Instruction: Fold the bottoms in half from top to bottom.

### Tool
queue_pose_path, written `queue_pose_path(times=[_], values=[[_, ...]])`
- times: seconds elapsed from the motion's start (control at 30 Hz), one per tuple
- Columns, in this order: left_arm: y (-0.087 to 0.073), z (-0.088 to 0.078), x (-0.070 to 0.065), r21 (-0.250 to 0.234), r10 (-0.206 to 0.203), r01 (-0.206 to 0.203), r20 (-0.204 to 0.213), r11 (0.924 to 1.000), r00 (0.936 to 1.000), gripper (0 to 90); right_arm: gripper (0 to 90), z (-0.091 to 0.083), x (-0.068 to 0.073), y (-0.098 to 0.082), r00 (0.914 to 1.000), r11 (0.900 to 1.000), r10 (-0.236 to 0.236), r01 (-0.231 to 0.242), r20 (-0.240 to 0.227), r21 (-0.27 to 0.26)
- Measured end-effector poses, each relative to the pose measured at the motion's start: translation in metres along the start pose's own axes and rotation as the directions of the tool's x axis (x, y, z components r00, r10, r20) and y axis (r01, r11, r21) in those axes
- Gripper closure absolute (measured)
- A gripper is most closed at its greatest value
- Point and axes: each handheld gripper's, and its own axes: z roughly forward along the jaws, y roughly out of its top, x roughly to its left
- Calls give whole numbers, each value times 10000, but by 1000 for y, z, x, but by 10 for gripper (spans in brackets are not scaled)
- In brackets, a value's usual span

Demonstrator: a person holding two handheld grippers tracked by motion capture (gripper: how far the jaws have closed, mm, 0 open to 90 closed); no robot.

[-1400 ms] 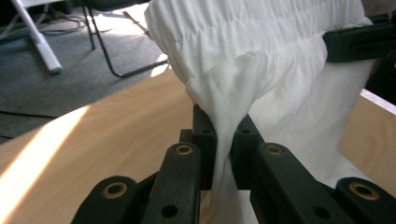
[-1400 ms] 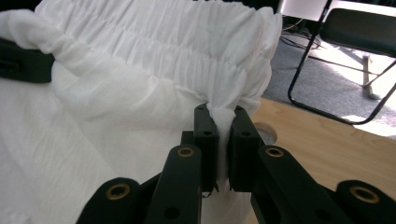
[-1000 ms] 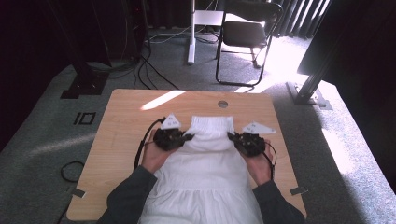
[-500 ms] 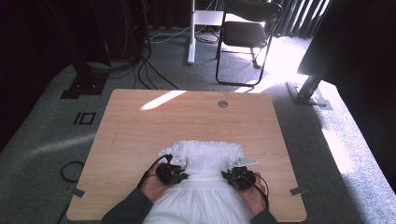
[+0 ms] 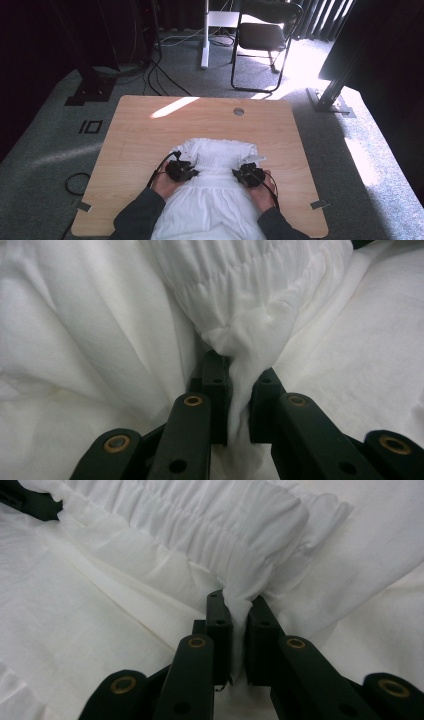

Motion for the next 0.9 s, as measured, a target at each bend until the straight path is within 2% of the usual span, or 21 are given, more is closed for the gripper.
queue_pose_path(times=[0.03, 0.07, 0.1, 0.13, 0.2, 0.33, 0.43, 0.5, 0.53, 0.57, 0.6, 0.63, 0.73, 0.83, 0.9], values=[[3, 2, 5, 45, 46, -46, -92, 10000, 9999, 830, 832, 8, -5, 10, 9998, 10000, -91, 91, 166, 33], [10, 6, 15, 69, 106, -105, -168, 9999, 9998, 829, 831, 12, -7, 15, 9996, 9999, -105, 104, 248, 57], [10, 6, 15, 69, 106, -105, -168, 9999, 9998, 829, 831, 12, -7, 15, 9996, 9999, -105, 104, 248, 57], [18, 10, 27, 195, 35, -29, -300, 9998, 9995, 829, 831, 22, -15, 26, 9996, 9999, -78, 76, 270, 96], [26, 15, 37, 328, 45, -26, -607, 9995, 9981, 828, 831, 30, -22, 36, 9996, 9999, 81, -84, 258, 125], [42, 26, 57, 354, -509, 549, -1041, 9979, 9933, 827, 832, 47, -35, 56, 9984, 9996, 202, -212, 531, 194], [55, 35, 69, 410, -1163, 1234, -1465, 9915, 9824, 826, 829, 58, -42, 75, 9961, 9980, -135, 80, 869, 632], [65, 41, 70, 595, -1182, 1324, -2000, 9894, 9726, 823, 828, 65, -47, 86, 9940, 9964, -8, -85, 1093, 840], [65, 41, 70, 595, -1182, 1324, -2000, 9894, 9726, 822, 829, 68, -50, 89, 9927, 9961, 184, -285, 1193, 836], [71, 45, 68, 734, -1115, 1325, -2403, 9885, 9643, 821, 830, 70, -52, 91, 9917, 9959, 365, -464, 1234, 782], [71, 45, 68, 734, -1115, 1325, -2403, 9885, 9643, 821, 830, 70, -52, 91, 9917, 9959, 365, -464, 1234, 782], [71, 45, 68, 695, -1246, 1453, -2420, 9869, 9622, 822, 831, 72, -55, 93, 9911, 9944, 639, -731, 1169, 765], [71, 39, 69, 523, -1471, 1615, -2128, 9855, 9660, 844, 836, 69, -56, 91, 9930, 9960, 499, -574, 1067, 681], [77, 19, 67, -136, -1588, 1589, -1750, 9872, 9717, 858, 839, 55, -55, 93, 9923, 9975, 660, -681, 1044, 169], [83, 0, 66, -881, -1672, 1551, -1521, 9840, 9741, 859, 839, 39, -56, 99, 9932, 9970, 698, -665, 929, -387]])
